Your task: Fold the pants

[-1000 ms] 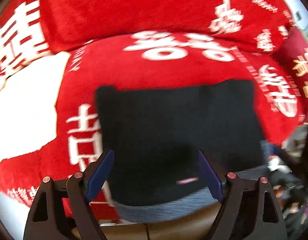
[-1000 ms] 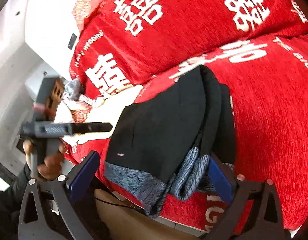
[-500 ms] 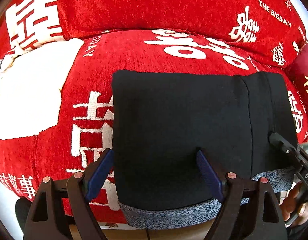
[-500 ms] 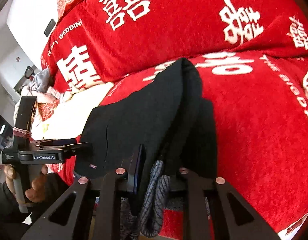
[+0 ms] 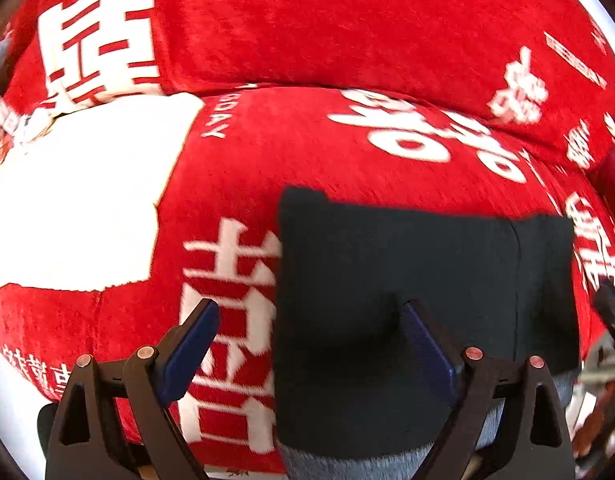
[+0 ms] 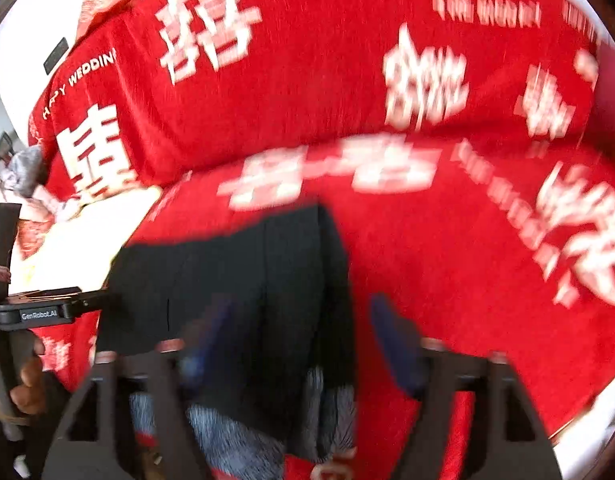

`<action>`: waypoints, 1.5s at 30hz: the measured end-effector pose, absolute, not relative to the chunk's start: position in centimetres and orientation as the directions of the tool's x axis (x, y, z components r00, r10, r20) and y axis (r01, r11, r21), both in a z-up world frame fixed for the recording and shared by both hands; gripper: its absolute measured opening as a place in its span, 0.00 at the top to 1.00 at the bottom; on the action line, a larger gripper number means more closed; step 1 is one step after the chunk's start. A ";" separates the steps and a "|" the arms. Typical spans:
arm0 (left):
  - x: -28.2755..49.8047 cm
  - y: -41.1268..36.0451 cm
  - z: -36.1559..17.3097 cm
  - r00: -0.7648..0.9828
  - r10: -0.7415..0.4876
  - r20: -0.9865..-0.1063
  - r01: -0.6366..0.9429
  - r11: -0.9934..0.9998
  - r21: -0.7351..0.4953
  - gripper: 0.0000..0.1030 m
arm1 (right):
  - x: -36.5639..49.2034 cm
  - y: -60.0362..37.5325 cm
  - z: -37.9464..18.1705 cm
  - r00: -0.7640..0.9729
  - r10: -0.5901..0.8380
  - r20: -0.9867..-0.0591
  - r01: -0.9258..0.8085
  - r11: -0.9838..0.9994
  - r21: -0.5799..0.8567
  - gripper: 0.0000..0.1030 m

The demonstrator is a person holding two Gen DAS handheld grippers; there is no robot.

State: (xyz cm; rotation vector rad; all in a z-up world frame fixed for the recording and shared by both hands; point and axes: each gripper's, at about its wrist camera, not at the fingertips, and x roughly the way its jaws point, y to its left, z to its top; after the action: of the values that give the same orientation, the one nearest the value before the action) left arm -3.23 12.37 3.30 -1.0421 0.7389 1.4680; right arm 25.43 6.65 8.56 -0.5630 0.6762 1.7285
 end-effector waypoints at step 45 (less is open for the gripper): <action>-3.2 8.6 1.7 -0.034 0.449 -0.893 -0.992 -0.124 -0.025 0.00 | 19.8 3.8 3.4 -0.115 0.609 -0.785 -0.930 -0.343 -0.130 0.12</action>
State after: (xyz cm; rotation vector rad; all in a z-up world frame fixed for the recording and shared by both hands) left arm -3.18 8.62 1.67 -0.9405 0.7971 1.4886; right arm 19.75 3.79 3.37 -0.9395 0.4854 1.7105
